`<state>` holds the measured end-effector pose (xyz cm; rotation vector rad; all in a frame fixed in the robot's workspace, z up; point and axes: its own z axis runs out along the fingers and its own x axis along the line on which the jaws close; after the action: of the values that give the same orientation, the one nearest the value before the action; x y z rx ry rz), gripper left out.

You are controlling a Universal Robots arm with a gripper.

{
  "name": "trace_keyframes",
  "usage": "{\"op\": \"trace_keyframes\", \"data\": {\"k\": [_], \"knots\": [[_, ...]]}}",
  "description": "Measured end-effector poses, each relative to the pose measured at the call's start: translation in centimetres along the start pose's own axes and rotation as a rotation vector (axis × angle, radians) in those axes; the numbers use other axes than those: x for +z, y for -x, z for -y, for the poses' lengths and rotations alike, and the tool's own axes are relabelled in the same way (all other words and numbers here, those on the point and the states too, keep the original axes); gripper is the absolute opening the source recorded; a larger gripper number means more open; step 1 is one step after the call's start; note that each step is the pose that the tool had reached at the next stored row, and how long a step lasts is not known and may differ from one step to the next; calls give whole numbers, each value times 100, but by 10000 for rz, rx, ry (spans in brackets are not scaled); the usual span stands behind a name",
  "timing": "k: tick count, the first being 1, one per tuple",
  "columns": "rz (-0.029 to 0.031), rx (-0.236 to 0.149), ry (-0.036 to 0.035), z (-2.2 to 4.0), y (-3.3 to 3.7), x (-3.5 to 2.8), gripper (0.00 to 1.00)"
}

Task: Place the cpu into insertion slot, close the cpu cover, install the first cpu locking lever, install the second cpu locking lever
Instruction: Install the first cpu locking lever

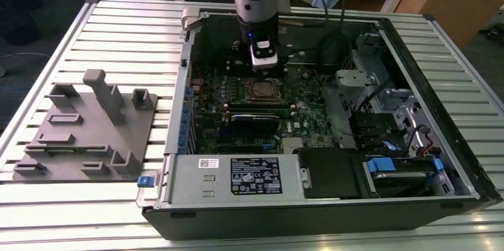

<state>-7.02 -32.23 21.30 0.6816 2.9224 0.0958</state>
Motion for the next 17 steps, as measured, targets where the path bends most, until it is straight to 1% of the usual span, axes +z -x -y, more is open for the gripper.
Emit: {"op": "trace_keyframes", "data": {"k": [6, 10, 12, 14, 17], "knots": [[-52, -475, 55, -20, 45, 57, 10], [-98, -856, 95, -22, 49, 62, 10], [-139, -901, 85, -24, 53, 52, 10], [-168, -901, 72, -27, 57, 24, 10], [-168, -899, 75, -28, 57, 22, 10]]}}
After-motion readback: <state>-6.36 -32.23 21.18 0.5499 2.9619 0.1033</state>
